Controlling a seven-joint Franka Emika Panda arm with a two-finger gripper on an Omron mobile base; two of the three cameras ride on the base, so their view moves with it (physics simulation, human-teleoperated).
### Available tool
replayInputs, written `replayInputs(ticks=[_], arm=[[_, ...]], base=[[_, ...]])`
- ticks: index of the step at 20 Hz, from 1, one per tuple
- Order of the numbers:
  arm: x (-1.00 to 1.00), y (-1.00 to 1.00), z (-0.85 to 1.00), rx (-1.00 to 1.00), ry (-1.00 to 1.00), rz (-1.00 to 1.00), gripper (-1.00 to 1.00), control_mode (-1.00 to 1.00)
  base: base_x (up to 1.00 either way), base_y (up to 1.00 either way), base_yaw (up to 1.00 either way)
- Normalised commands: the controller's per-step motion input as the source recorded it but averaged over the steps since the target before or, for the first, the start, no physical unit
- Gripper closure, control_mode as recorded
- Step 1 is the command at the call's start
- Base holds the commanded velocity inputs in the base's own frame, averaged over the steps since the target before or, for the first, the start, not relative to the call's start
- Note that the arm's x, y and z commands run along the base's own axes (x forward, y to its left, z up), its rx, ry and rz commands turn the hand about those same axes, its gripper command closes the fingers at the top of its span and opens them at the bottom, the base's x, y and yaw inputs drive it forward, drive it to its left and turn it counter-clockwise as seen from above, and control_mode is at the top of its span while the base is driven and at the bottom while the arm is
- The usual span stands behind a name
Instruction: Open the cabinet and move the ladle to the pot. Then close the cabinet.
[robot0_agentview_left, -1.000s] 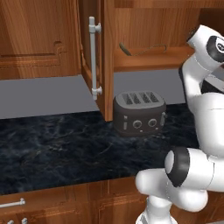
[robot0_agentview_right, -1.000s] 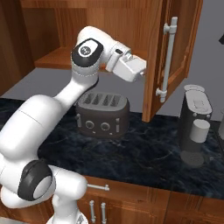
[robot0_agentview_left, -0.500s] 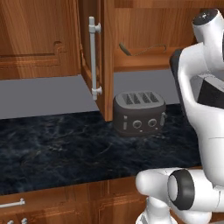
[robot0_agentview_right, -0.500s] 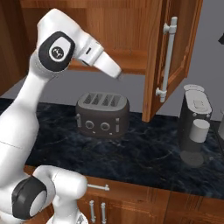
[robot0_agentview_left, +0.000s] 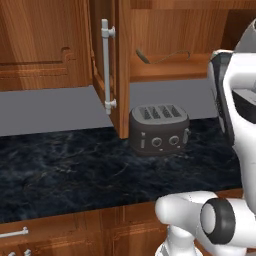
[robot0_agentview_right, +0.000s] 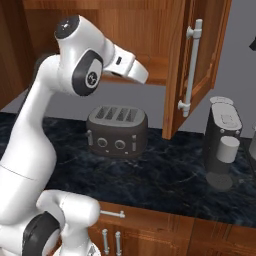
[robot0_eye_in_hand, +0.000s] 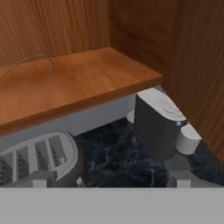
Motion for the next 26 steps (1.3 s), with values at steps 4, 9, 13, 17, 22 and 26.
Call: replayInputs(ticks=[4,9,13,17,22,26], arm=[[0.77,0.16,0.00,0.08,-0.09,0.41,-1.00,-1.00],[0.82,0.10,0.03,0.01,-0.01,0.32,-1.00,-1.00],[0.61,0.04,0.11,0.00,0.00,0.25,-1.00,-1.00],[0.57,0.08,0.01,0.00,0.00,0.20,-1.00,-1.00],[0.57,0.06,0.00,0.00,0.00,0.16,-1.00,-1.00],[0.44,0.00,0.00,0.00,0.00,0.12,-1.00,-1.00]], base=[[0.00,0.00,0.00],[0.00,0.00,0.00],[0.00,0.00,0.00],[0.00,0.00,0.00],[0.00,0.00,0.00],[0.00,0.00,0.00]])
